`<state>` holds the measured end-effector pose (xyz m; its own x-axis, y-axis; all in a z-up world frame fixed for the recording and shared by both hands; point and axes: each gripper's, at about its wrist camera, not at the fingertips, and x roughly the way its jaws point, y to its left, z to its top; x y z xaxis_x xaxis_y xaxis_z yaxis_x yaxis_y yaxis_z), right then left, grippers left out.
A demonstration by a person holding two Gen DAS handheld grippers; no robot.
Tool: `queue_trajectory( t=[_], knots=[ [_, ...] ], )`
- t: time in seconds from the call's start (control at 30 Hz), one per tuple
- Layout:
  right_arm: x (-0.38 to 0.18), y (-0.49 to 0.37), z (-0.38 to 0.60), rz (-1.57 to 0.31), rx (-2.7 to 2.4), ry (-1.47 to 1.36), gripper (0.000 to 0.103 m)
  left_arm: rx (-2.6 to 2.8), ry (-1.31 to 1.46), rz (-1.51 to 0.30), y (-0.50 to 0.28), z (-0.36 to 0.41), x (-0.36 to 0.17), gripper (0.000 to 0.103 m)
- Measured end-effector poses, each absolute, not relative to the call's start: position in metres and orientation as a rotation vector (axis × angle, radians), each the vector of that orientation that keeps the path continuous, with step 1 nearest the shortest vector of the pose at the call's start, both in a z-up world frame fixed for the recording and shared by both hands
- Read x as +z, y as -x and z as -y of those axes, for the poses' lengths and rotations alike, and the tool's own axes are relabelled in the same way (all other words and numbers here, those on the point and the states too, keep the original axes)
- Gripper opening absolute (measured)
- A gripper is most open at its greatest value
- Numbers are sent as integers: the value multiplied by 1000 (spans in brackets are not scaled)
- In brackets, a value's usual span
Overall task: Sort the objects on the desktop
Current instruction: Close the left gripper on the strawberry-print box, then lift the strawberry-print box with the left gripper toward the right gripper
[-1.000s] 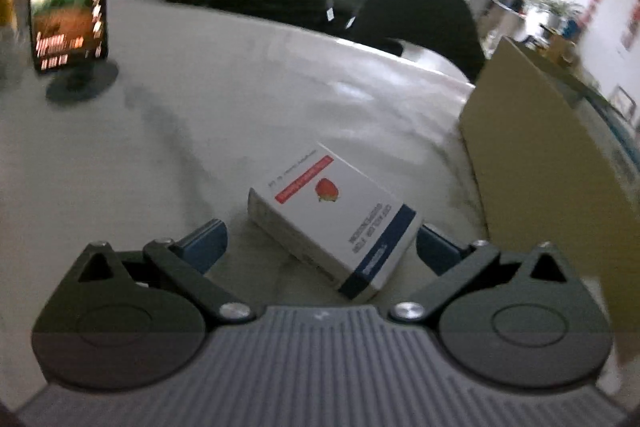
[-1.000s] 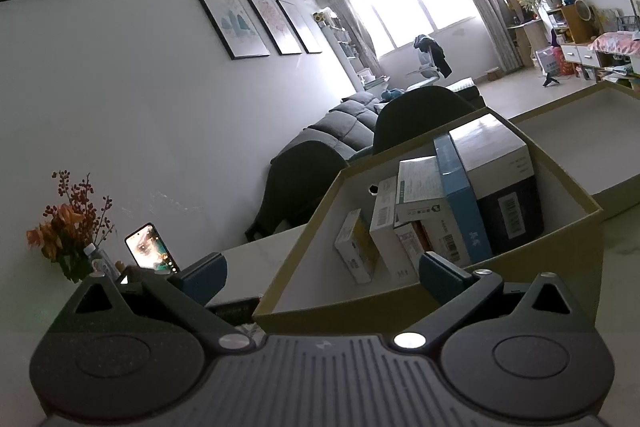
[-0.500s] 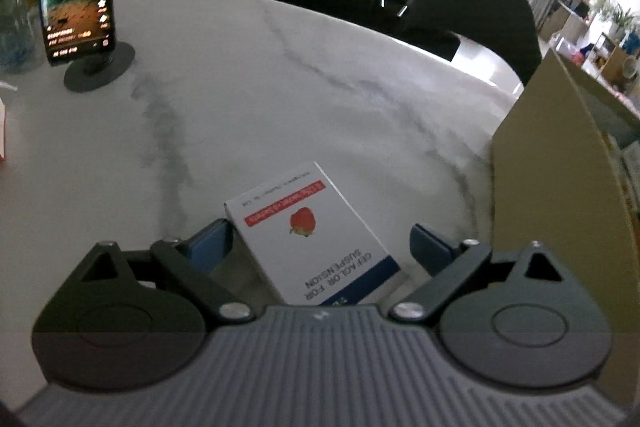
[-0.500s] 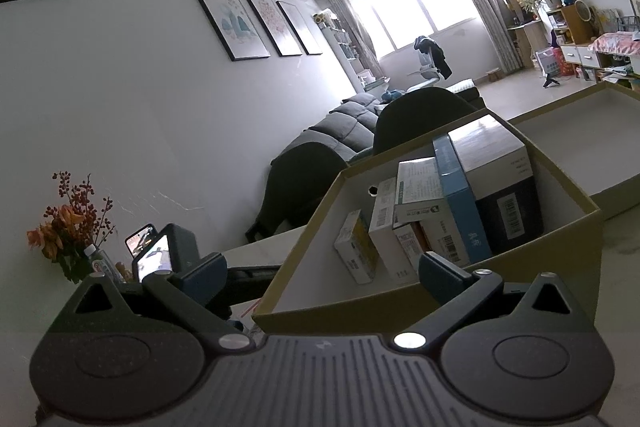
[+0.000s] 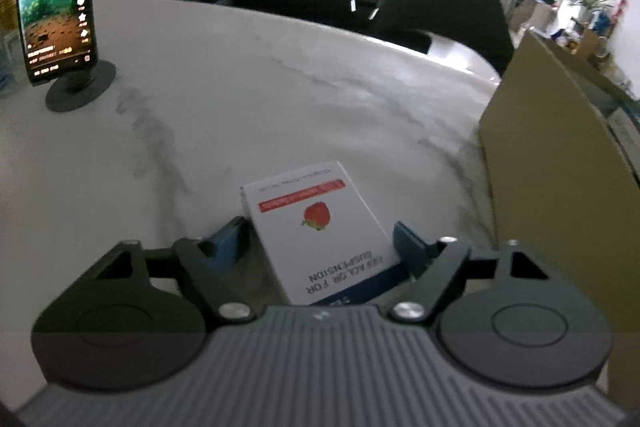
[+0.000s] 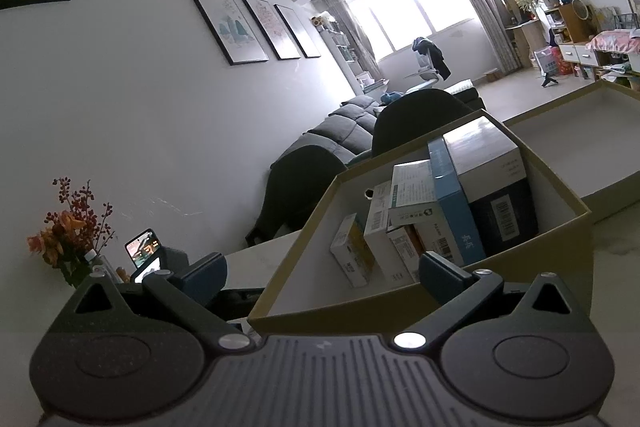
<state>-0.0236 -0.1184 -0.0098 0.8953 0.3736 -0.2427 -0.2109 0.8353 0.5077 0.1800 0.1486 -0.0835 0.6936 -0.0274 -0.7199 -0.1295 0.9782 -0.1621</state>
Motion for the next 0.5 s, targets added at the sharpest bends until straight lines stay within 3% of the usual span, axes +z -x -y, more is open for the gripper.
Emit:
queue_trajectory(
  t=[0.3,0.33,0.5],
  knots=[
    [-8,25,118,-341,317,-493,102,9,187,-783,-162,-156,-83,68],
    [-8,25,118,-341,317,-493,102,9,189,-777,-159,-157,-84,64],
    [-8,23,115,-347,325,-493,102,9,213,-728,-142,-165,-79,63]
  ],
)
